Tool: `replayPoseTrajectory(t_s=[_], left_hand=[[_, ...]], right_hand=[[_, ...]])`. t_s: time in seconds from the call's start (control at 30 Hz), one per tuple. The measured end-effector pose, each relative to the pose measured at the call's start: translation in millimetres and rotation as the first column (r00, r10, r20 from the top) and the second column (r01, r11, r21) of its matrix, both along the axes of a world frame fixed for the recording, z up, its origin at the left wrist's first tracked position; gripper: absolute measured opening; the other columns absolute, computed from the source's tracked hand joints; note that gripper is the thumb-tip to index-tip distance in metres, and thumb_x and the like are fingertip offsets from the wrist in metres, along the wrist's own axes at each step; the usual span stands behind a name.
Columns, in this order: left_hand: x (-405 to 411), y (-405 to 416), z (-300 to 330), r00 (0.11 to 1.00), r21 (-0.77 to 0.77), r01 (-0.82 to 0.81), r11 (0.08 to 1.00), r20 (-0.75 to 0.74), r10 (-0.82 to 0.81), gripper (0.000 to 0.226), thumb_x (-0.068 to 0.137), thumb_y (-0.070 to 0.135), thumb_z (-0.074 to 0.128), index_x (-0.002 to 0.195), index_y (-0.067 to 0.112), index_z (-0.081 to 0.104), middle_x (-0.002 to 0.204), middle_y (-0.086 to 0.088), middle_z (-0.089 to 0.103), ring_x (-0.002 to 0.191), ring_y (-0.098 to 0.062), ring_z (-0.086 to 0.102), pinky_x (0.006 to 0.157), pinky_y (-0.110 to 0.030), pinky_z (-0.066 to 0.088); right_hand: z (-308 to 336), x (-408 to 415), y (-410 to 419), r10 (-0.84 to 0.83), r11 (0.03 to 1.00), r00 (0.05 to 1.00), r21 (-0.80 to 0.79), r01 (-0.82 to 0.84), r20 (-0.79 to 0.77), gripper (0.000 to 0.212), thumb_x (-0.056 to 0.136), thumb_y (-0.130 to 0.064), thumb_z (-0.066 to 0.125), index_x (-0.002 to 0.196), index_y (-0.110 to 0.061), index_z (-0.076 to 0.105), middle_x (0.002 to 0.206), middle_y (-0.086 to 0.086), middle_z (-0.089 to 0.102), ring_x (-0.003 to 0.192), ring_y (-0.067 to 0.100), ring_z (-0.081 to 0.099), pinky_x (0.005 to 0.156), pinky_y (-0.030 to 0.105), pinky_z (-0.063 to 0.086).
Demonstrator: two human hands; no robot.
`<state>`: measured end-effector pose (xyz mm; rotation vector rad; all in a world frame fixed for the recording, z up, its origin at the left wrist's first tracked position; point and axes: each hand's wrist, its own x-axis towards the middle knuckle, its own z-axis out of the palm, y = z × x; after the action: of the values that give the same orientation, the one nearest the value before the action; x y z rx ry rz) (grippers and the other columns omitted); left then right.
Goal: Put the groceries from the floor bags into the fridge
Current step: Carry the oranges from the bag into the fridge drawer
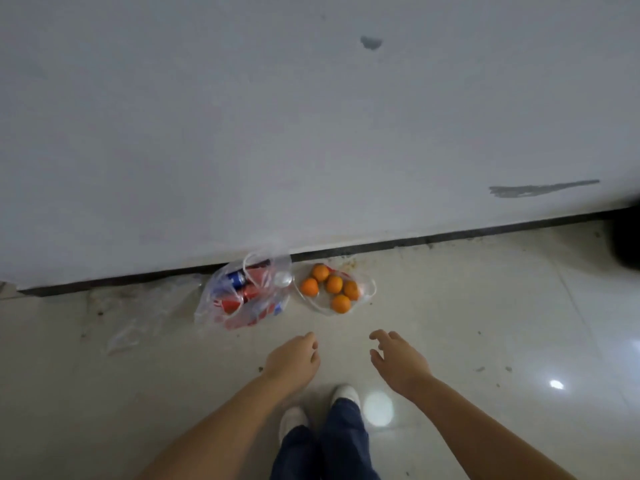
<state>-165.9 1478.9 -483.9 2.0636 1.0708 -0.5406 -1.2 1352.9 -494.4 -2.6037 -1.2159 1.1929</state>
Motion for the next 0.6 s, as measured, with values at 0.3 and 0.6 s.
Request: replayPoseTrajectory(t_s=[0.3,0.6], left_hand=[[71.0,85.2,-304.4,0.999,0.049,-0.031,0.998,0.023,0.03,0.026,0.091,0.02,0.046,0.115,0.011,0.05,0.117,-0.015,0.056,0.109,-0.033,0.055,0.087,-0.04,0.046],[129.5,155.9,-468.5,0.999,0.399,-0.031,0.916,-0.026,0.045,0.052,0.087,0.038,0.059,0.13,0.016,0.04,0.133,-0.012,0.048,0.124,-0.03,0.046,0.101,-0.041,0.038]], right_hand=[[-291.4,56.2,101.5,0.095,0.995,0.995,0.021,-0.096,0.036,0.039,0.096,-0.03,0.042,0.135,-0.023,0.044,0.136,0.008,0.045,0.119,0.032,0.05,0.092,0.039,0.047],[-452.4,63.1,142.1,0.401,0.905,0.85,-0.004,-0.425,0.341,0.036,0.07,-0.037,0.076,0.1,-0.019,0.068,0.099,0.01,0.063,0.089,0.035,0.06,0.063,0.038,0.051]])
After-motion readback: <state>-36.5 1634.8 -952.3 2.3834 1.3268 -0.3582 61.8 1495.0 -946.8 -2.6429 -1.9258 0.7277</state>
